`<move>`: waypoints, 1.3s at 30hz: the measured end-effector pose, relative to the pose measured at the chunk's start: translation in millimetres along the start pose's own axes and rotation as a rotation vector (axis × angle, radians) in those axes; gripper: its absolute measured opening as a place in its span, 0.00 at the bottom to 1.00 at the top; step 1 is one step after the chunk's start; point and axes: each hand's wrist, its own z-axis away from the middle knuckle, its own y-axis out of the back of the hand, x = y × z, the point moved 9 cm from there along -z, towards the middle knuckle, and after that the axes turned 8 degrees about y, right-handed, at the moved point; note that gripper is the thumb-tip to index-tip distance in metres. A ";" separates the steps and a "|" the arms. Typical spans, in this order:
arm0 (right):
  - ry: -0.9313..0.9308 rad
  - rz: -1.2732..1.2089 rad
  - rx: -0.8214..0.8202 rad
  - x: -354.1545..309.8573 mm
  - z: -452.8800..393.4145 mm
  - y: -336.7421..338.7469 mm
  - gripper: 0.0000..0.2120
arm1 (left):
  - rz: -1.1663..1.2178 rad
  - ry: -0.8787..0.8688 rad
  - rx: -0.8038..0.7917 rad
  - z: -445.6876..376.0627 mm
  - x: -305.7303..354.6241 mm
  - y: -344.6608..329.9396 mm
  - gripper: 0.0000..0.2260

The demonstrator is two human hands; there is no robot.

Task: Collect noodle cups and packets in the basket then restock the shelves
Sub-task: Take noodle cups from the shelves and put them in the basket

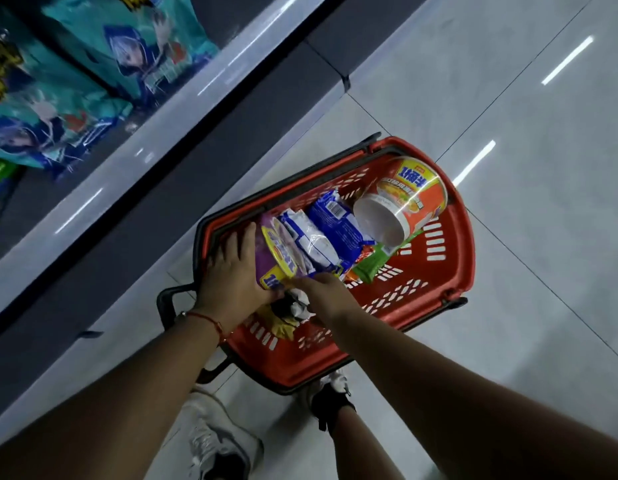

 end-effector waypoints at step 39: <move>1.313 0.229 -1.154 -367.8 905.3 -422.7 0.33 | 1.183 -0.269 1.203 793.4 -159.3 760.6 0.38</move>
